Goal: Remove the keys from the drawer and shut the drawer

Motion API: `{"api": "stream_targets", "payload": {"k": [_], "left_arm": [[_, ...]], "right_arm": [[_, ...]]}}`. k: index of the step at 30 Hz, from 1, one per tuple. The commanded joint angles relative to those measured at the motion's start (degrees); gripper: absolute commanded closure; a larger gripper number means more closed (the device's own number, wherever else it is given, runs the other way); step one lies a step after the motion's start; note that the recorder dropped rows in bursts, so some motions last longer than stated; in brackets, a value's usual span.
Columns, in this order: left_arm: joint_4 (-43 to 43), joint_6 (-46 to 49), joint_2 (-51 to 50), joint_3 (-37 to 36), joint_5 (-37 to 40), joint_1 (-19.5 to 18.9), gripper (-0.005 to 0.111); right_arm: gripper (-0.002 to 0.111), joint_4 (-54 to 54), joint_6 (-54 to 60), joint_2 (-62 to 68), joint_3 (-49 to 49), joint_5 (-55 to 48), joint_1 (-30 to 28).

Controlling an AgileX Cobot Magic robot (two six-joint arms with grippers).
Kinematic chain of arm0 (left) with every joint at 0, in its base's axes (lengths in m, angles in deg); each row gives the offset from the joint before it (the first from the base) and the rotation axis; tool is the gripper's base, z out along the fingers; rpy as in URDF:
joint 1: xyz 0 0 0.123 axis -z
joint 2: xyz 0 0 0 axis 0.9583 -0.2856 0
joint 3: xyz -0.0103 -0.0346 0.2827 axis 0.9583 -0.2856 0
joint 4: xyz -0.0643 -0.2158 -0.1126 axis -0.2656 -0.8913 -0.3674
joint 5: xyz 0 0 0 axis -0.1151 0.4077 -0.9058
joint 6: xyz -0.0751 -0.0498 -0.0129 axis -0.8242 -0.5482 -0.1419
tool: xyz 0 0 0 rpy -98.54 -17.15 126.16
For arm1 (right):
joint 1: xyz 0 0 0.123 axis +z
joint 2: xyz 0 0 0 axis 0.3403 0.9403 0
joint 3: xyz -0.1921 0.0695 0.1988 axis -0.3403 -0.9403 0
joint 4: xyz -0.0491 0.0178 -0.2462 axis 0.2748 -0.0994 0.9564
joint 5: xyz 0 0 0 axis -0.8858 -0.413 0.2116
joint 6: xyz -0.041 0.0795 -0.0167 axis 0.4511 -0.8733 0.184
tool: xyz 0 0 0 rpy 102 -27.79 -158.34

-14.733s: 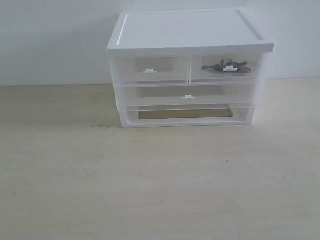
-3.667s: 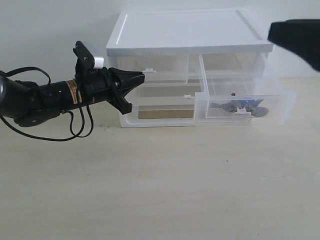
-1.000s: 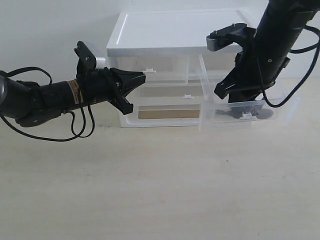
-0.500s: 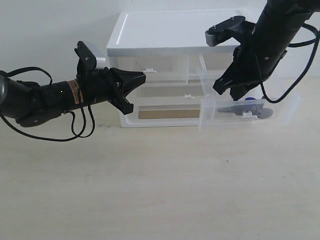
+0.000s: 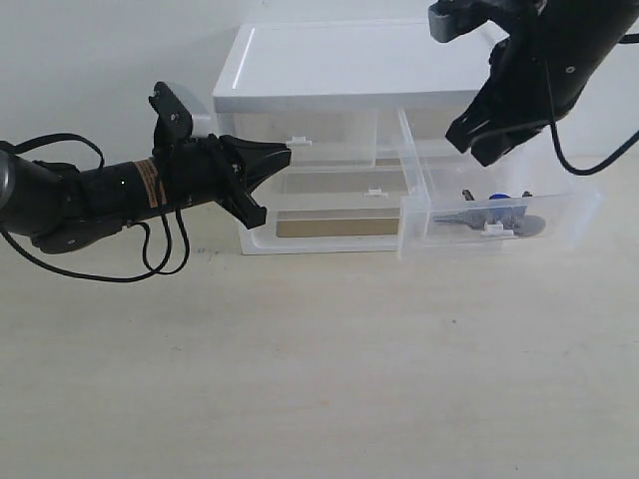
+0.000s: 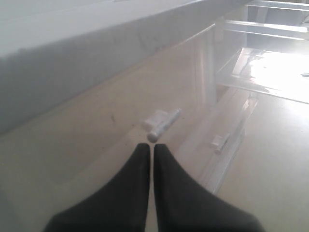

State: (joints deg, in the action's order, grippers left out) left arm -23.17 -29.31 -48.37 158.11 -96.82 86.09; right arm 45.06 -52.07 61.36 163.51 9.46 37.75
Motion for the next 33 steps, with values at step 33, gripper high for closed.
{"api": "stream_targets", "payload": {"k": [33], "left_arm": [[-12.8, 0.5, 0.0, 1.4, 3.9, -0.6, 0.102]], "right_arm": [[0.108, 1.3, 3.1, 7.4, 0.1, -4.6, 0.0]]}}
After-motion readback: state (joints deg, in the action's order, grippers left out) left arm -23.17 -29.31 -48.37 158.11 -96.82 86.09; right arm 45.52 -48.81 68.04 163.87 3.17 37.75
